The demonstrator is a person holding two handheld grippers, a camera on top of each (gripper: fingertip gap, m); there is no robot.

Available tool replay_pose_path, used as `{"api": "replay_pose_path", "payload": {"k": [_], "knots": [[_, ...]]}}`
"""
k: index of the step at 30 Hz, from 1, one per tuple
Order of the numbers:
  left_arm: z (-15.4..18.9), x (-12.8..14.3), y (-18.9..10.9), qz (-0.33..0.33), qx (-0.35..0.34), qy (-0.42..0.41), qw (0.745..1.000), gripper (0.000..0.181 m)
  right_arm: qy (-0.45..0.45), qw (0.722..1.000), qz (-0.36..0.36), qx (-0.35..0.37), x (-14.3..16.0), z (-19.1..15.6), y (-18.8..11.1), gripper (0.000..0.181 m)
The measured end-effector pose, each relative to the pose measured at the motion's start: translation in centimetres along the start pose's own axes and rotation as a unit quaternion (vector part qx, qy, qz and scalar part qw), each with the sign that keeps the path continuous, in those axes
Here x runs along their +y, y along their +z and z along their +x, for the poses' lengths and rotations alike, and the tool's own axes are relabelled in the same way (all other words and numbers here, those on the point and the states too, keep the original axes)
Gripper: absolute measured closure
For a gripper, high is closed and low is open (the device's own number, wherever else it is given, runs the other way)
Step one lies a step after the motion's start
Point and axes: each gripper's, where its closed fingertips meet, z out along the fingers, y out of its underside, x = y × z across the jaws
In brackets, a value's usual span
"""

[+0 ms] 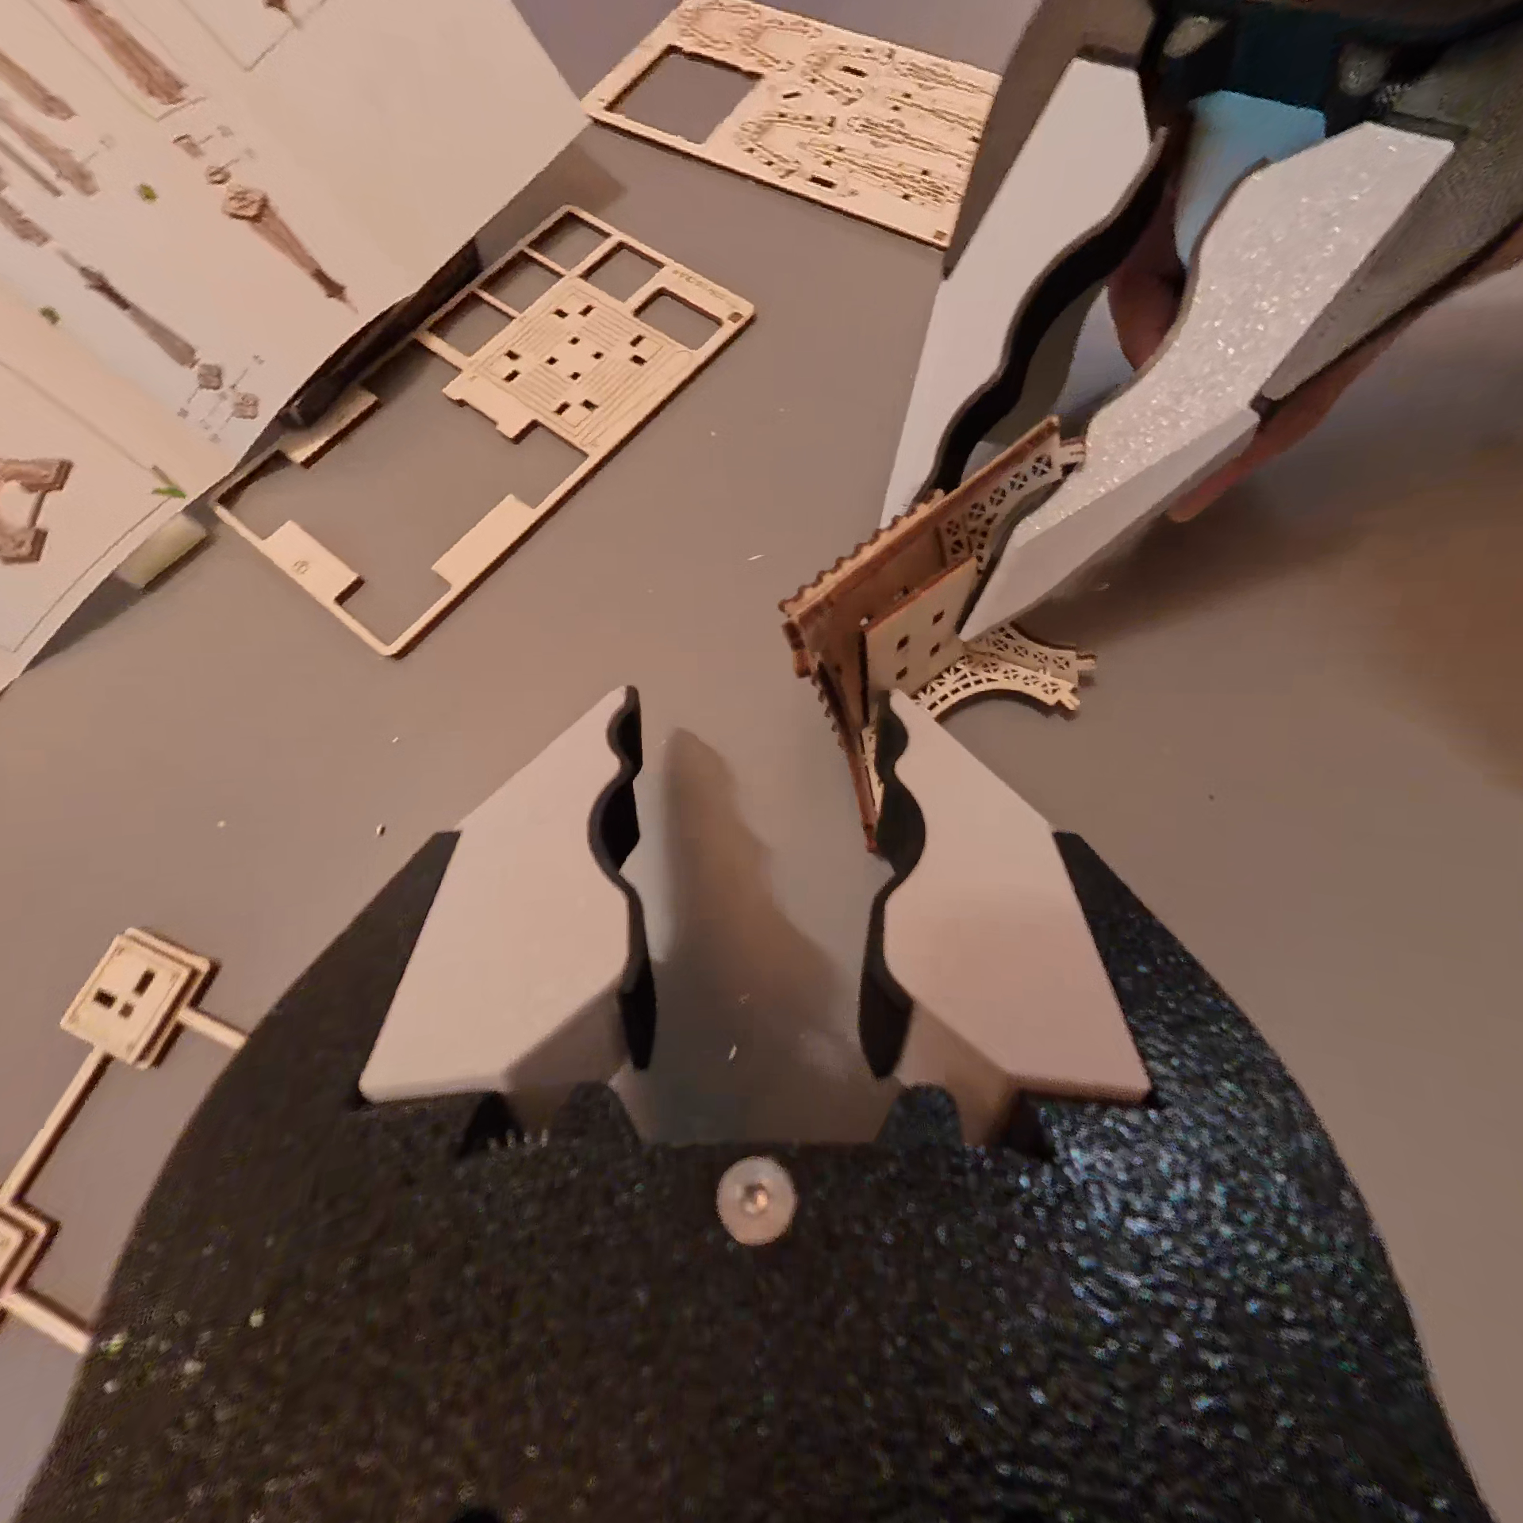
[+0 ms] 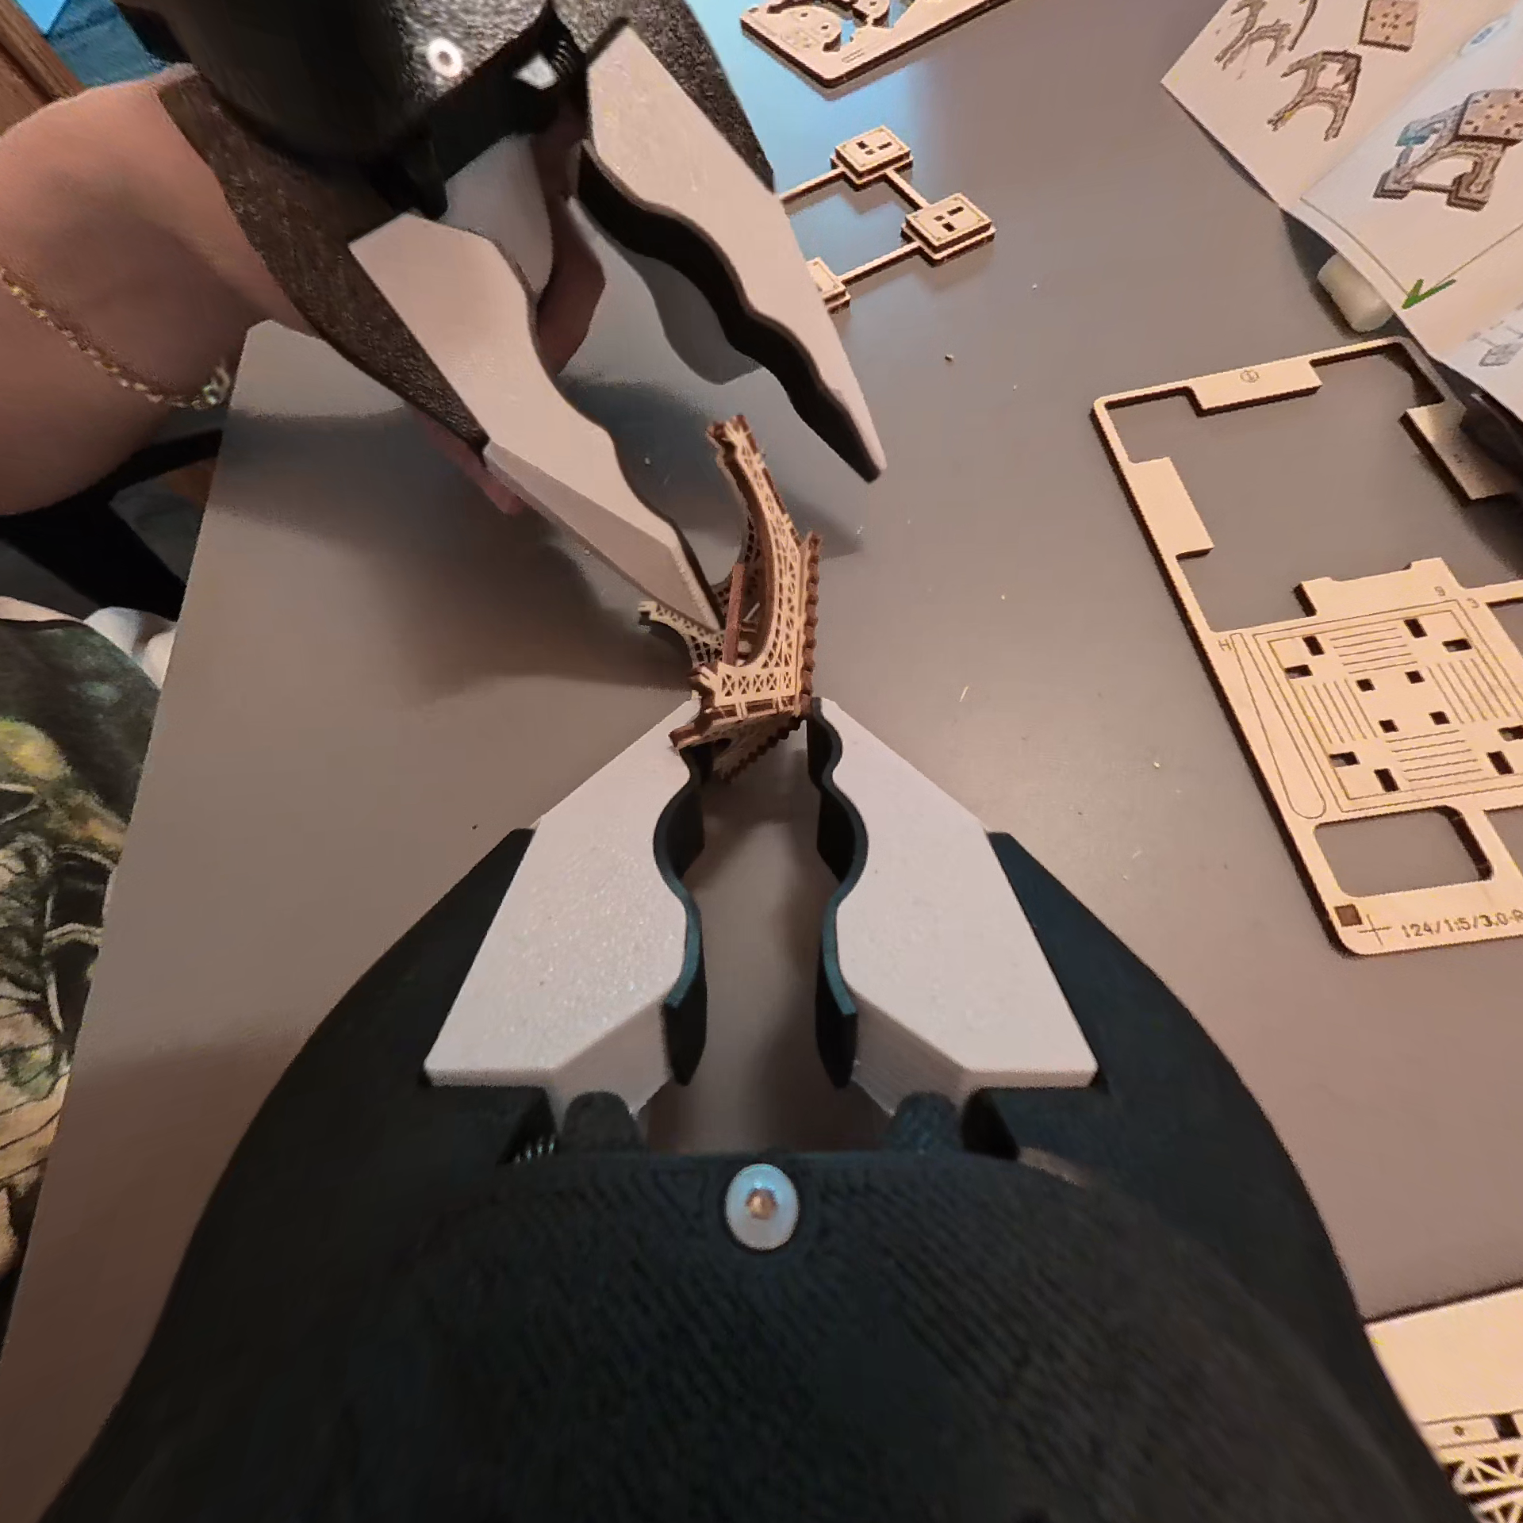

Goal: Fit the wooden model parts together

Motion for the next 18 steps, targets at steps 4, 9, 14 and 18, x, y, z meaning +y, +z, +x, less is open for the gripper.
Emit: {"api": "replay_pose_path", "payload": {"k": [4,9,14,18], "knots": [[-0.4,0.0,-0.9,0.013,-0.031,-0.033,0.999,0.126,0.020,1.000,0.002,0.009,0.0,0.3,0.0,0.161],[1.0,-1.5,-2.8,0.062,-0.076,-0.071,0.993,0.143,0.052,0.998,0.007,0.028,-0.1,1.2,-0.1,0.161],[3.8,-0.9,-0.6,0.049,-0.066,-0.108,0.991,0.151,0.072,0.997,0.010,0.032,0.0,1.4,-0.2,0.161],[3.2,-1.2,0.0,0.053,-0.096,-0.120,0.987,0.151,0.086,0.996,0.009,0.019,0.1,1.2,-0.2,0.161]]}}
